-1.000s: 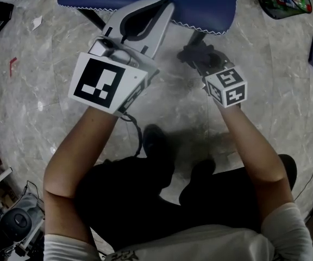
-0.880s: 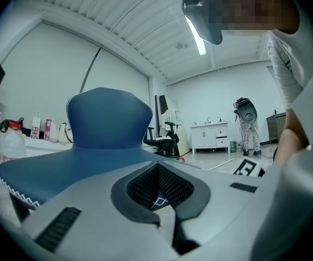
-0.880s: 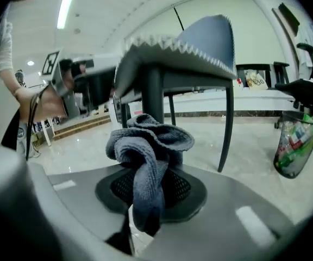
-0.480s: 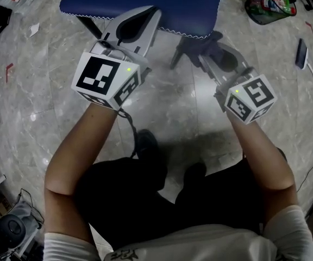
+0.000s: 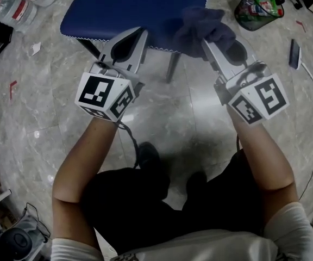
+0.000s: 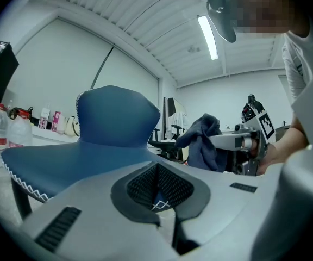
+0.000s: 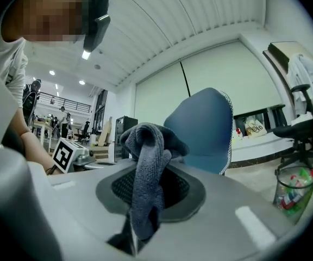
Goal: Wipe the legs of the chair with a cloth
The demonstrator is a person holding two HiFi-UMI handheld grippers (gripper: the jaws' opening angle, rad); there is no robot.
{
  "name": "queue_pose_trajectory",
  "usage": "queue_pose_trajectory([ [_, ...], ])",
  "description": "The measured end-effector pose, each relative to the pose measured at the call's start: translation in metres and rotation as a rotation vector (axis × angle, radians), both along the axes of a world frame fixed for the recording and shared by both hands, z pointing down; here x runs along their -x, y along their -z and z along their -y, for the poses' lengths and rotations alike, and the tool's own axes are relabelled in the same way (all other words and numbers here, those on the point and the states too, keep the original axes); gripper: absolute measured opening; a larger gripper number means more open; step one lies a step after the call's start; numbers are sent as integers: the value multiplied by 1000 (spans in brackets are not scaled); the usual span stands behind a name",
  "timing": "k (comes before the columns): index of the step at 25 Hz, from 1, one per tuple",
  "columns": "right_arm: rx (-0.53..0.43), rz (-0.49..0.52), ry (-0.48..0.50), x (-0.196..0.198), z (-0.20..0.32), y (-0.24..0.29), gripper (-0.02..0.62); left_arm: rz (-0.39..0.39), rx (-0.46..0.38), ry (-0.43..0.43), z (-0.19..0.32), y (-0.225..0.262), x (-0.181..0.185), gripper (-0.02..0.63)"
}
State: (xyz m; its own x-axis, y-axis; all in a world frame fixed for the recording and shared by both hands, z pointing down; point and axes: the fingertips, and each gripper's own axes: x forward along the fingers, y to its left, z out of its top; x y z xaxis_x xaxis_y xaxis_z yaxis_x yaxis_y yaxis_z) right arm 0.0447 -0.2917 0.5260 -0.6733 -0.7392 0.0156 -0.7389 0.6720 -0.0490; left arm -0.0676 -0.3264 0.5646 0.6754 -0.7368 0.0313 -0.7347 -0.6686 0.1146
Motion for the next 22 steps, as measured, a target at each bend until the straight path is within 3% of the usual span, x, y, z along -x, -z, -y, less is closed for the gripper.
queue_pose_trajectory([
  [8,-1,3,-9,9,9,0,64,-50,13,-10,2,3,-1,6],
  [22,21,-4,1,2,9,-12,64,-40,-2,13,3,3,-1,6],
])
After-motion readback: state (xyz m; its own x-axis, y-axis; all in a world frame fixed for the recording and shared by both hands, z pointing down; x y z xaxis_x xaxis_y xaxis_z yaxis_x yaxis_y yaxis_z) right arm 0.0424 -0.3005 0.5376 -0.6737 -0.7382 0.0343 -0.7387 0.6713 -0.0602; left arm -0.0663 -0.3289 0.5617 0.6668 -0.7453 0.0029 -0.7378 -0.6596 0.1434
